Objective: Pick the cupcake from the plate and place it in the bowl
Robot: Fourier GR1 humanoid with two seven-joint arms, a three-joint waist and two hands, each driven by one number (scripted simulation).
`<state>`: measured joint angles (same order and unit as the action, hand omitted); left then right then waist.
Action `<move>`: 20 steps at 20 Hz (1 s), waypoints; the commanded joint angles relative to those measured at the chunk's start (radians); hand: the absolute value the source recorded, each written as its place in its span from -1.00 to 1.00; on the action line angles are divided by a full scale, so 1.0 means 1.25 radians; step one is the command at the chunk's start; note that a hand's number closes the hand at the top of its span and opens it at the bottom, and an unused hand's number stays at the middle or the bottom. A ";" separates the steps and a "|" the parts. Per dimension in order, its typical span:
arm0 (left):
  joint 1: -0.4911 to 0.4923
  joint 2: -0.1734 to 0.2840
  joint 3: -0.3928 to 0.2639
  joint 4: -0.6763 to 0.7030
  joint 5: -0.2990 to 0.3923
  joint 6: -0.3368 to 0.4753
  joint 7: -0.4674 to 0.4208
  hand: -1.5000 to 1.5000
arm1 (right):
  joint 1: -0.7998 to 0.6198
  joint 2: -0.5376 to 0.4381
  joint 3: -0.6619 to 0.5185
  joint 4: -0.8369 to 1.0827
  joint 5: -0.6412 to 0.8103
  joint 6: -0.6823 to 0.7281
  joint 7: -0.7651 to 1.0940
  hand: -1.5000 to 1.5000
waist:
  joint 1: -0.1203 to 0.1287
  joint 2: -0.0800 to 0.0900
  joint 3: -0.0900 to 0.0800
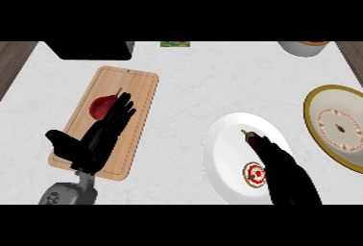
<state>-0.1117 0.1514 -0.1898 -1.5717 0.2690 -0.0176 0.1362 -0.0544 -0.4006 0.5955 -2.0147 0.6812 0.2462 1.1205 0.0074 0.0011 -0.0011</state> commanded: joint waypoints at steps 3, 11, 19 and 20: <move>-0.011 -0.011 0.012 0.019 -0.005 -0.002 0.007 0.00 | -0.020 0.061 0.023 0.011 0.050 0.082 0.135 -1.00 | -0.006 -0.002 0.000; -0.018 -0.013 0.027 -0.010 -0.007 -0.006 0.032 0.00 | -0.003 0.082 -0.027 0.123 0.107 0.054 0.027 -1.00 | -0.005 -0.001 0.001; 0.023 -0.050 0.004 0.010 -0.056 -0.011 -0.019 0.00 | 0.040 0.147 -0.026 0.135 0.181 0.051 -0.005 -1.00 | -0.007 -0.001 0.001; 0.013 -0.016 0.048 0.020 -0.013 -0.049 -0.008 0.00 | 0.004 0.174 -0.035 0.181 0.194 0.049 0.003 -1.00 | -0.005 -0.001 0.001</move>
<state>-0.1072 0.1147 -0.1614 -1.5669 0.2362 -0.0429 0.1411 -0.0363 -0.2375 0.5509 -1.8297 0.8796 0.2923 1.0367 0.0000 -0.0004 -0.0002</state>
